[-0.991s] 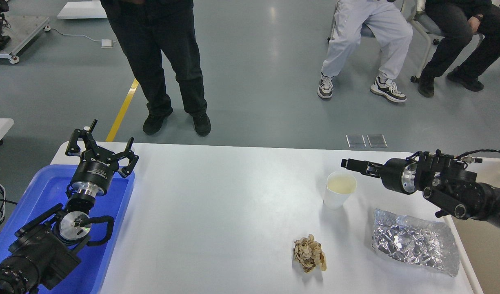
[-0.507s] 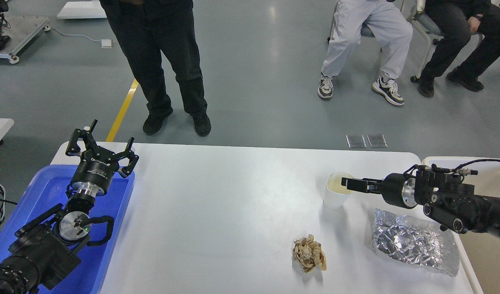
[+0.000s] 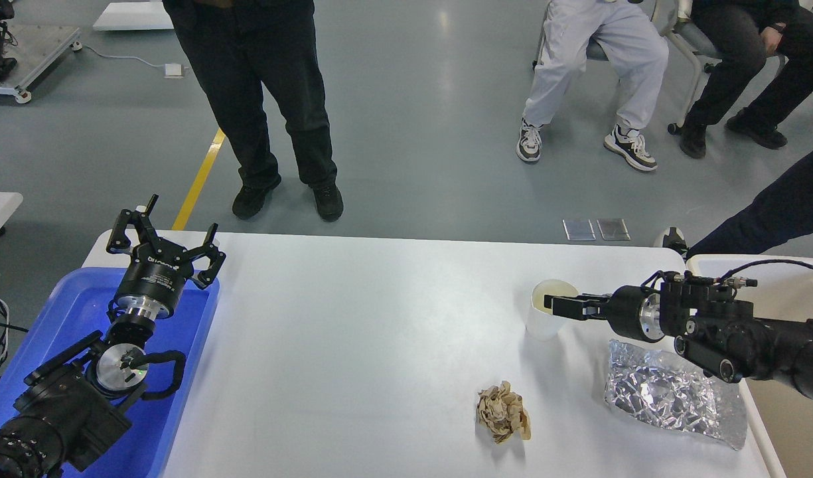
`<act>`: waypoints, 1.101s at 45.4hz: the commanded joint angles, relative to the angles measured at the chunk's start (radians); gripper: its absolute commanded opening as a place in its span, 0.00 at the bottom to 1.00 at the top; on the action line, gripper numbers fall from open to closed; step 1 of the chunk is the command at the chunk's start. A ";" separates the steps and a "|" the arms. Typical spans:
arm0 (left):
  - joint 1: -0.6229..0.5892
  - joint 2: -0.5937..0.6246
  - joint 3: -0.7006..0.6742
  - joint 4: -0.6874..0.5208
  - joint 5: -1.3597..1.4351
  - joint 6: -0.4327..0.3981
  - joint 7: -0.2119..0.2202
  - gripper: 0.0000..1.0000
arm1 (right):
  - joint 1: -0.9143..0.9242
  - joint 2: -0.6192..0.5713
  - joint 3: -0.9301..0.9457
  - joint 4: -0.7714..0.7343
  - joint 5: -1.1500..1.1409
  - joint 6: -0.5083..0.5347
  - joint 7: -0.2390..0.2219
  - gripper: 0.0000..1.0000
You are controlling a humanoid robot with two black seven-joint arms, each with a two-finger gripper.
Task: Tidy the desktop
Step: 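Lower the right gripper around the paper cup and close it, then lift the cup with the right gripper and carry it over the bin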
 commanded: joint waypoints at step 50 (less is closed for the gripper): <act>-0.001 0.000 0.000 0.000 0.000 0.000 0.000 1.00 | 0.183 -0.083 -0.073 0.062 0.018 0.162 0.052 0.00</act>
